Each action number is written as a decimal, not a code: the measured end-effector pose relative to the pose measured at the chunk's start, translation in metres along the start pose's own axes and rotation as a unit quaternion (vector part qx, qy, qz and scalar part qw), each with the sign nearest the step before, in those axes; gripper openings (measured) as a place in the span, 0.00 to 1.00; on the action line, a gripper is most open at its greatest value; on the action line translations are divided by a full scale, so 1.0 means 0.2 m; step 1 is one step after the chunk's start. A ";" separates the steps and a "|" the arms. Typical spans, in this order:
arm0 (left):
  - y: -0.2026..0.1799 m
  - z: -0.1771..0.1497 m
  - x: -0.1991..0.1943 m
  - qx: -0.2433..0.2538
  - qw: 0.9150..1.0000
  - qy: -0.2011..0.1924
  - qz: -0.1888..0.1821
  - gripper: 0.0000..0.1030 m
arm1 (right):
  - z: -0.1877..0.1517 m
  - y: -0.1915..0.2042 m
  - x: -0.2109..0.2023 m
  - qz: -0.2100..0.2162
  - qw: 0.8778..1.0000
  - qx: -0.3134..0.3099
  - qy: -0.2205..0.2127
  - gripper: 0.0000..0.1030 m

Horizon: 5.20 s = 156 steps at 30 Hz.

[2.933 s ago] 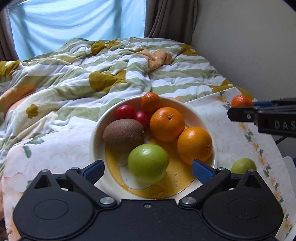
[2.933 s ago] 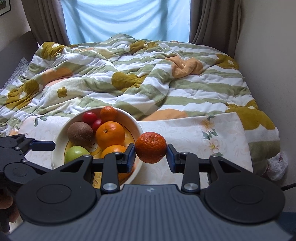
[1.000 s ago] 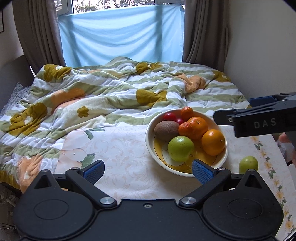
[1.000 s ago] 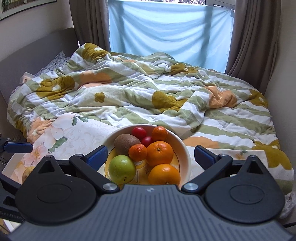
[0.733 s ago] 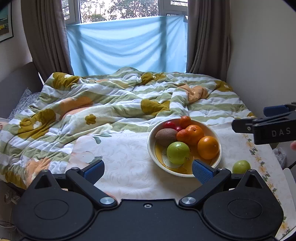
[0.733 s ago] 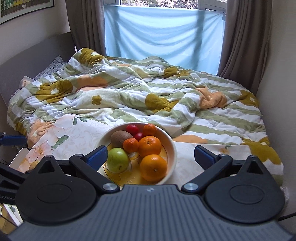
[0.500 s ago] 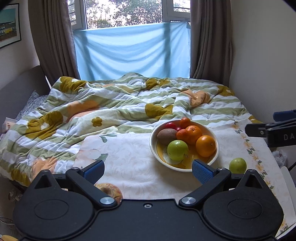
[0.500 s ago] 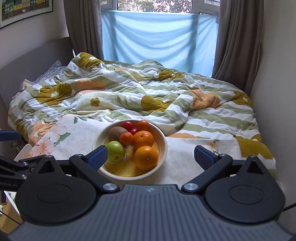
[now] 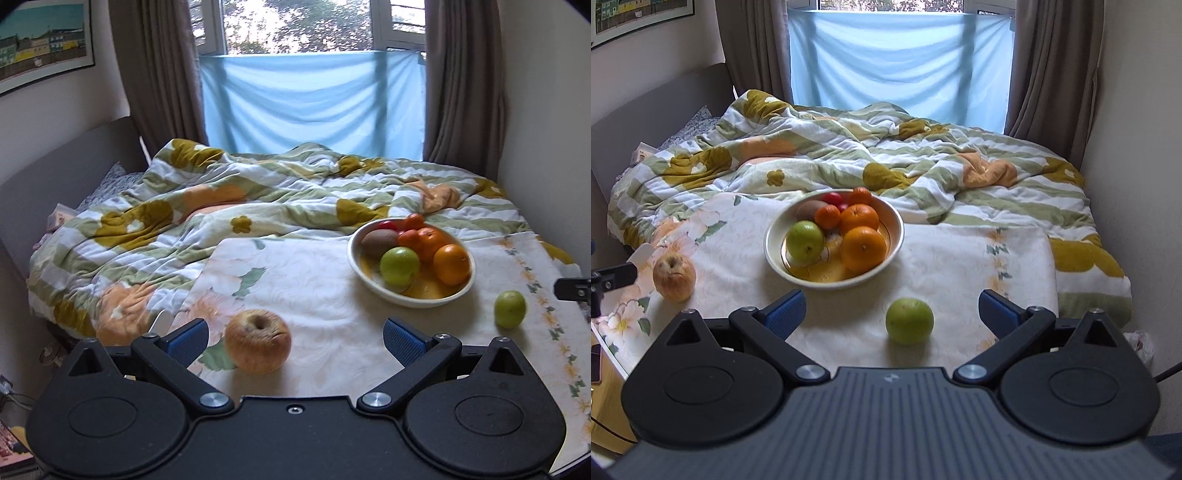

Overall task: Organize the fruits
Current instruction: 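Withdraw both tools toward the wrinkled brown apple and the large green fruit, then grasp the wrinkled brown apple with the left tool while the right tool grasps the large green fruit, then lower the wrinkled apple into the bowl and open the left tool while the right tool carries the green fruit, then lower the large green fruit into the bowl and open the right tool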

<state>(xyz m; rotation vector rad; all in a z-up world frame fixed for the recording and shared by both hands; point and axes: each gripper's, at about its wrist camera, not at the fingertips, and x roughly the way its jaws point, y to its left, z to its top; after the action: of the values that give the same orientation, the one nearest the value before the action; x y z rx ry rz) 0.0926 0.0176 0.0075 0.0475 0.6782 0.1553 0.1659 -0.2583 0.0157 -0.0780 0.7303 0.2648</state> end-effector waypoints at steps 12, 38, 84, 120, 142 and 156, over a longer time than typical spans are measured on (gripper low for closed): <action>0.13 -0.13 0.39 -0.013 0.999 0.018 0.035 0.98 | -0.19 -0.07 0.27 -0.001 1.000 0.007 0.019 1.00; 0.18 -0.13 0.70 -0.026 0.997 0.075 0.007 0.76 | -0.22 -0.04 0.66 -0.018 0.997 0.017 0.068 0.94; -0.13 0.28 0.29 0.039 0.987 0.019 -0.155 0.75 | 0.21 0.06 0.22 -0.028 0.999 0.030 0.009 0.66; -0.77 0.31 0.81 0.098 0.985 0.071 -0.124 0.76 | 0.52 -0.22 0.75 0.059 0.997 -0.027 0.035 0.66; -0.54 0.35 0.66 0.025 0.994 0.054 -0.087 0.98 | 0.53 -0.15 0.79 0.085 0.995 -0.042 0.034 0.66; -0.34 0.25 0.60 -0.025 0.996 0.077 -0.044 0.98 | 0.50 0.05 0.94 0.140 0.987 -0.037 0.064 0.66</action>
<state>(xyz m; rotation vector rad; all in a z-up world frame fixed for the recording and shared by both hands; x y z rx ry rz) 0.2242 -0.0293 -0.0352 -0.0432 0.8277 0.0913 0.3617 -0.1932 -0.0354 -0.0639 0.8597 0.5601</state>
